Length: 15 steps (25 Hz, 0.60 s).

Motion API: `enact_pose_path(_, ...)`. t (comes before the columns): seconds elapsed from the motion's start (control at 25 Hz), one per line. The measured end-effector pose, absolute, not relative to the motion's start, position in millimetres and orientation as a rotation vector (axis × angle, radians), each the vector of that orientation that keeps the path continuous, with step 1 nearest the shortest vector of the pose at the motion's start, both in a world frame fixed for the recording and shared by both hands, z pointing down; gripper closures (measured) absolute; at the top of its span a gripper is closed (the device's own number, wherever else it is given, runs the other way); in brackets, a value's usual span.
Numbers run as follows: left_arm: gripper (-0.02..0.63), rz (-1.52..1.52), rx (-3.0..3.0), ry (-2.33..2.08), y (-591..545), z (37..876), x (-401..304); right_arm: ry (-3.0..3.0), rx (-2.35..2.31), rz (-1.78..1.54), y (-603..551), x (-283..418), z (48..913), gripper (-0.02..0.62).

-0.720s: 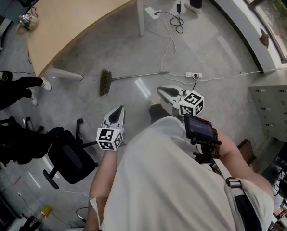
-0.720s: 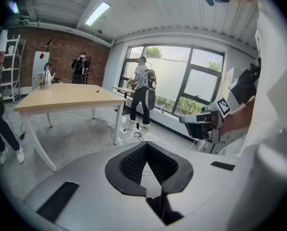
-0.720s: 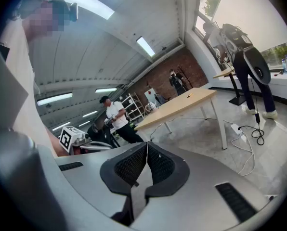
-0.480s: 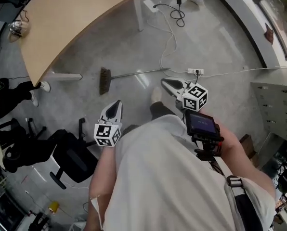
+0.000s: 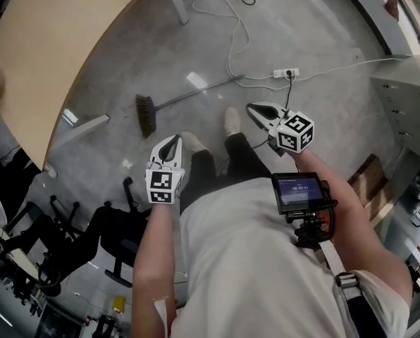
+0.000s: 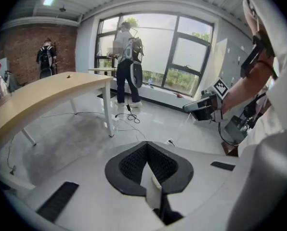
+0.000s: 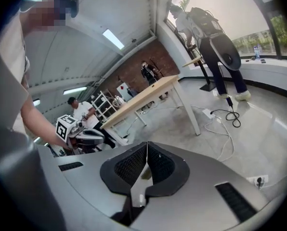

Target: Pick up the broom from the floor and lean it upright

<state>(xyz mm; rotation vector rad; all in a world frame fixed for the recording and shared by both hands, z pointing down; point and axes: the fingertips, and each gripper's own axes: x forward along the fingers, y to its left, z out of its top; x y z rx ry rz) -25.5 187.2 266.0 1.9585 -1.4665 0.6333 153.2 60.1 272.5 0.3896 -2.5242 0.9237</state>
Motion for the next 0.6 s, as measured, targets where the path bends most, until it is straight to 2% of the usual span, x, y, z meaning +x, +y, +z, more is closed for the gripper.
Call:
enact_pose_path(0.4,0.6,0.748,2.021,-1.207,175.3,420.0,-23.2,-2.428,0.543,1.011,90.0,166.6,394.4,0.578)
enact_pose_path(0.6,0.6,0.777,2.032,-1.168,166.5,507.9,-15.4,-2.472,0.473,0.914,62.7,153.2,451.1,0.578)
